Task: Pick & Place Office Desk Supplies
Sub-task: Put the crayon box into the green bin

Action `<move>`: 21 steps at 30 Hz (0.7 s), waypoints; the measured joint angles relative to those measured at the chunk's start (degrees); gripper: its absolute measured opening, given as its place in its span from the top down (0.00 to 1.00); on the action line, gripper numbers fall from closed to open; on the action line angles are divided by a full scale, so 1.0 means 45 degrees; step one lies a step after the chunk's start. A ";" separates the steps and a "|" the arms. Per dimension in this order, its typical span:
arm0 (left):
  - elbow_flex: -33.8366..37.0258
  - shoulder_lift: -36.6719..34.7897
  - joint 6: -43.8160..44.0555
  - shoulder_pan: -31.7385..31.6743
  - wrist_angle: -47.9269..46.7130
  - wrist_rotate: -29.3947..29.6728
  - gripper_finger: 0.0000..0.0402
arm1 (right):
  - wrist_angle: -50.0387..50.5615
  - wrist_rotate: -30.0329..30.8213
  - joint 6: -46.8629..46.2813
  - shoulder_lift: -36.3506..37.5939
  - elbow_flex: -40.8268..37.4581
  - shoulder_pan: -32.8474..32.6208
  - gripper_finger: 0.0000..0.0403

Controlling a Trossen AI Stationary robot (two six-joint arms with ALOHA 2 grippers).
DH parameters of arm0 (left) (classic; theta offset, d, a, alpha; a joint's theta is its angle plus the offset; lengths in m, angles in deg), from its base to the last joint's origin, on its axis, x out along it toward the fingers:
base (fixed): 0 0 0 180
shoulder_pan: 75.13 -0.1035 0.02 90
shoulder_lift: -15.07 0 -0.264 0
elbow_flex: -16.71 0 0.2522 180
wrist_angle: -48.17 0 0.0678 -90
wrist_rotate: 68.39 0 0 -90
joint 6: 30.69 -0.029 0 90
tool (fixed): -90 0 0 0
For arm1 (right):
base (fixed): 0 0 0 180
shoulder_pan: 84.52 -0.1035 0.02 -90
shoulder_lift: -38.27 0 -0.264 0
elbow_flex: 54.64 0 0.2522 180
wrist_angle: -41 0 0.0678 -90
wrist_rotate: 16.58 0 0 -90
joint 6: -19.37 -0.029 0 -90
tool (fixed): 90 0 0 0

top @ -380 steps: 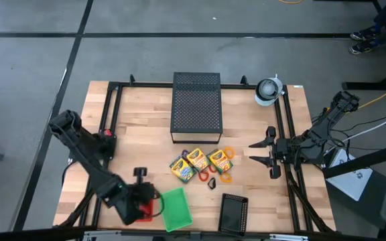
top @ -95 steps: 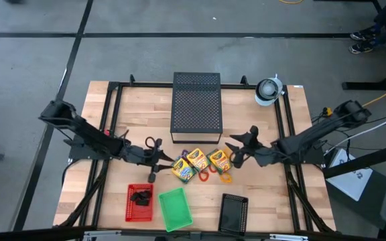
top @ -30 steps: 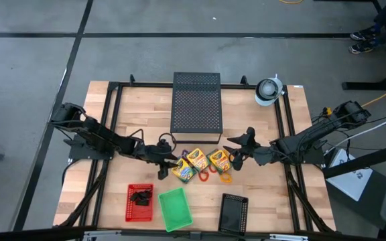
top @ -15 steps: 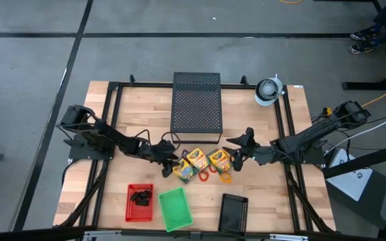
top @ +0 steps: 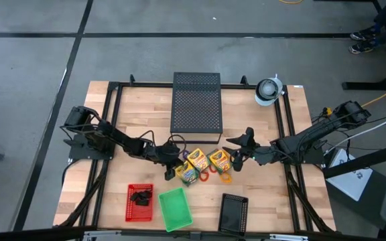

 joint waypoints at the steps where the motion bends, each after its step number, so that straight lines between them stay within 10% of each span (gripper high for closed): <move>1: 0.0000 0.0000 0.0000 0.0000 0.0007 -0.0001 0.99 | 0.0002 0.0000 0.0001 0.0000 0.0000 -0.0001 0.51; 21: 0.0005 -0.2424 -0.1672 0.0704 0.0734 0.0619 1.00 | -0.0013 0.0037 0.0191 0.0000 0.0000 -0.0005 0.51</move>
